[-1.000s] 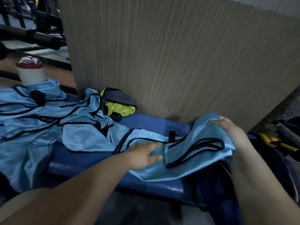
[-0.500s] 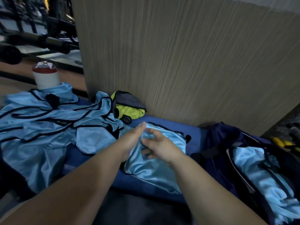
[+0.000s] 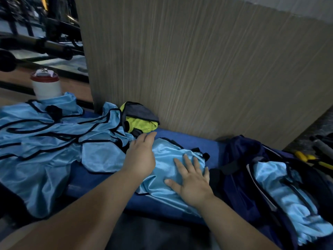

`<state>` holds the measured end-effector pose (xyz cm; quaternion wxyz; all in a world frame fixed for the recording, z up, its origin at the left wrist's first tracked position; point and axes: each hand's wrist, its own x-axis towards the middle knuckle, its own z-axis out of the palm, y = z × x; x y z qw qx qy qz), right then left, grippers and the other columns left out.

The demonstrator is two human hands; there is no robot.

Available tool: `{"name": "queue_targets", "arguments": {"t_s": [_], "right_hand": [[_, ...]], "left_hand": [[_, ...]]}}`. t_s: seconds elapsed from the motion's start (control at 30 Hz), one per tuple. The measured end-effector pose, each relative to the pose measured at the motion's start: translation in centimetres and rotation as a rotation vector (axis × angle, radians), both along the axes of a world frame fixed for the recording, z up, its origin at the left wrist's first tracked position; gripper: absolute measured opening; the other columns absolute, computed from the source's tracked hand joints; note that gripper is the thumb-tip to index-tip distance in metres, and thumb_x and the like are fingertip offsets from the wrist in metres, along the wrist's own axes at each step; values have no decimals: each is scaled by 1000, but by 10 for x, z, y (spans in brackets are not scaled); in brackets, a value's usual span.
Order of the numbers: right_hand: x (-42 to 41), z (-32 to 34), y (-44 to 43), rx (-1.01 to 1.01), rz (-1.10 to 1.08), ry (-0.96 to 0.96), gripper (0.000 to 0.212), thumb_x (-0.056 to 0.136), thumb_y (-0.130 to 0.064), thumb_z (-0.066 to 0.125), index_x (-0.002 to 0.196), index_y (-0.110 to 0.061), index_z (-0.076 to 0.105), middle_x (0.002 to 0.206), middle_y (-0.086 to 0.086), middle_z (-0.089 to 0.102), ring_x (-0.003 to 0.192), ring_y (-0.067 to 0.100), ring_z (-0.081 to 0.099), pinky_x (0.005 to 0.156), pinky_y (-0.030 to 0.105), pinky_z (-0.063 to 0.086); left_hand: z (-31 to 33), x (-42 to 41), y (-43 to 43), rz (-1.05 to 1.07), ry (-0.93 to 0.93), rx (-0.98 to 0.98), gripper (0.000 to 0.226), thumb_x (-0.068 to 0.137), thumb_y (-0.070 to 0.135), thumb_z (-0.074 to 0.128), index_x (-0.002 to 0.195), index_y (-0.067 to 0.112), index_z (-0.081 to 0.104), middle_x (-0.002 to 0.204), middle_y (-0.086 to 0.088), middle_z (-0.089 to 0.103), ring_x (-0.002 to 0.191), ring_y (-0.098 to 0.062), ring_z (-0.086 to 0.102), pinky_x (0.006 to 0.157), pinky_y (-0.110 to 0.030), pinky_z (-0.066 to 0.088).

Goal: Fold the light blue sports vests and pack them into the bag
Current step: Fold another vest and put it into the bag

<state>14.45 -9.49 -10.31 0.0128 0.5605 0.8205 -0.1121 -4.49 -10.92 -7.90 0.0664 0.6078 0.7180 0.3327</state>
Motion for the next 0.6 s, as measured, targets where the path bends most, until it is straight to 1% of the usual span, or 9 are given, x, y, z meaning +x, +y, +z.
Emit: {"name": "queue_targets", "arguments": {"t_s": [0.07,0.1,0.17,0.23,0.3,0.37,0.5,0.53,0.6], "right_hand": [[2,-1,-2,-8,22,-37,107,61,-93,8,154,-42,-6,162,-9,-20,147,21,-28,116,58,-16],[2,-2,-3,-6,27,-43,109,61,-94,8,155,-41,-6,162,-9,-20,146,21,-29,116,58,-16],[4,-4,-4,7,41,-32,114,57,-96,5,155,-39,-6,163,-7,-19,146,20,-30,116,57,-16],[8,-5,-8,26,54,9,115,56,-96,2,156,-39,-4,164,-8,-16,146,17,-29,118,54,-16],[14,-6,-16,54,67,78,105,64,-93,10,155,-41,3,163,-12,-11,146,11,-27,118,49,-17],[21,-8,-25,41,106,98,99,67,-91,14,154,-44,6,161,-17,-11,145,8,-27,118,44,-17],[29,-12,-34,15,179,-12,111,55,-99,8,153,-46,-1,161,-17,-17,147,15,-26,120,46,-12],[29,-12,-34,10,176,-26,113,54,-99,10,153,-46,-2,162,-15,-16,148,16,-25,121,47,-11],[28,-10,-34,7,178,-36,115,53,-98,13,153,-45,-3,163,-14,-15,148,17,-23,121,46,-11]], "left_hand": [[12,8,-7,-104,51,118,57,92,19,57,145,30,38,146,7,38,130,-21,35,108,-33,32],[19,12,-10,-210,30,99,52,90,26,62,139,32,45,142,10,42,130,-17,37,107,-31,32],[30,11,-18,-422,12,-129,56,81,42,73,132,37,50,138,14,43,131,-11,34,108,-29,32],[35,0,-23,-545,121,-407,76,68,51,81,134,42,45,141,16,35,133,-9,25,112,-32,29],[32,-16,-26,-587,175,-522,87,62,47,86,137,43,41,143,18,26,132,-8,18,114,-31,26],[23,-26,-29,-592,168,-487,84,63,39,88,133,44,44,139,18,23,128,-6,17,113,-28,24],[-3,-36,-34,-587,137,-249,47,75,17,77,113,40,62,123,21,40,119,-4,31,108,-25,31],[-7,-37,-35,-579,107,-220,42,78,9,70,107,39,65,119,21,45,117,-4,35,106,-27,34],[-10,-40,-36,-540,97,-210,46,80,-4,56,100,35,69,113,19,52,113,-5,42,102,-29,37]]}}
